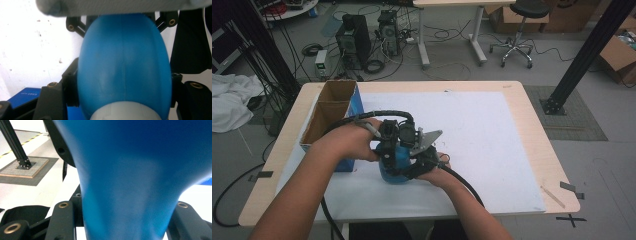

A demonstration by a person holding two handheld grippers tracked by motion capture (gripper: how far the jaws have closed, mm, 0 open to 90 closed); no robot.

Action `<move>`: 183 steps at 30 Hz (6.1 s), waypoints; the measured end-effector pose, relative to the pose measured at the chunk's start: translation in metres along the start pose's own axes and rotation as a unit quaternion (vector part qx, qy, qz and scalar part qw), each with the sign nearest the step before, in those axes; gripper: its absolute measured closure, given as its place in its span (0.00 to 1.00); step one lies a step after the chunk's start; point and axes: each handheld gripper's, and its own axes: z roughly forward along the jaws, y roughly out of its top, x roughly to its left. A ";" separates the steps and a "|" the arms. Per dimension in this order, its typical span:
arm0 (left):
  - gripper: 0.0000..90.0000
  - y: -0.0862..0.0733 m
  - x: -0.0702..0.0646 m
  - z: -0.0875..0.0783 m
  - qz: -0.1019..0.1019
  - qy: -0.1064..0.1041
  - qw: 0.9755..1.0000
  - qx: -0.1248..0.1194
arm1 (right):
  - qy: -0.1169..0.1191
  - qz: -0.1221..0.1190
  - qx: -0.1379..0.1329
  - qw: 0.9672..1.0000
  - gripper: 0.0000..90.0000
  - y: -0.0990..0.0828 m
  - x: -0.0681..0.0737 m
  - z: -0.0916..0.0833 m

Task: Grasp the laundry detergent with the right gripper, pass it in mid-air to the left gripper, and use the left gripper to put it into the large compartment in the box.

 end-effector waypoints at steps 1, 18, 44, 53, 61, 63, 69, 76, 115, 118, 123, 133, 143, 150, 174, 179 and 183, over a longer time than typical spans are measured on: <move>0.42 0.000 0.000 0.000 -0.002 -0.003 1.000 0.003 | 0.001 0.002 -0.001 1.000 0.51 0.000 0.000 0.000; 0.43 0.005 0.001 -0.004 -0.008 -0.004 1.000 0.009 | -0.006 -0.003 0.006 1.000 0.48 0.003 0.001 -0.004; 0.43 0.008 0.012 -0.020 -0.034 -0.015 0.999 0.017 | 0.003 0.012 0.087 0.996 0.10 0.016 -0.008 -0.046; 0.43 0.002 0.020 -0.036 -0.066 -0.021 0.997 0.022 | 0.007 0.010 0.153 0.988 0.00 0.025 -0.013 -0.064; 0.43 -0.013 0.035 -0.056 -0.125 -0.024 0.991 0.030 | 0.000 -0.001 0.216 0.976 0.00 0.037 -0.020 -0.090; 0.43 -0.018 0.039 -0.061 -0.142 -0.025 0.989 0.032 | 0.002 0.003 0.240 0.971 0.00 0.038 -0.023 -0.096; 0.43 -0.032 0.051 -0.075 -0.209 -0.034 0.977 0.035 | 0.011 0.001 0.324 0.946 0.00 0.040 -0.029 -0.106; 0.43 -0.048 0.062 -0.094 -0.272 -0.043 0.960 0.038 | 0.029 -0.002 0.389 0.921 0.00 0.046 -0.031 -0.117; 0.43 -0.165 0.107 -0.167 -0.645 -0.060 0.761 0.032 | 0.032 -0.002 0.461 0.887 0.00 0.050 -0.042 -0.139; 0.43 -0.175 0.110 -0.161 -0.658 -0.061 0.750 0.033 | 0.032 0.000 0.464 0.885 0.00 0.049 -0.041 -0.139; 0.43 -0.188 0.113 -0.150 -0.671 -0.062 0.738 0.041 | 0.033 0.005 0.468 0.883 0.00 0.047 -0.042 -0.140; 0.43 -0.201 0.117 -0.120 -0.682 -0.067 0.727 0.049 | 0.032 0.009 0.473 0.880 0.00 0.044 -0.044 -0.139; 0.43 -0.202 0.118 -0.074 -0.680 -0.085 0.726 0.055 | 0.032 0.008 0.476 0.879 0.00 0.043 -0.043 -0.138; 0.43 -0.201 0.117 -0.045 -0.680 -0.092 0.725 0.063 | 0.033 0.008 0.474 0.880 0.00 0.042 -0.042 -0.137; 0.43 -0.195 0.119 0.040 -0.670 -0.101 0.732 0.073 | 0.035 0.013 0.472 0.881 0.00 0.034 -0.040 -0.135; 0.43 -0.195 0.119 0.047 -0.672 -0.091 0.731 0.068 | 0.034 0.014 0.472 0.881 0.00 0.032 -0.041 -0.136; 0.43 -0.194 0.119 0.047 -0.668 -0.085 0.736 0.066 | 0.034 0.016 0.472 0.881 0.00 0.032 -0.042 -0.136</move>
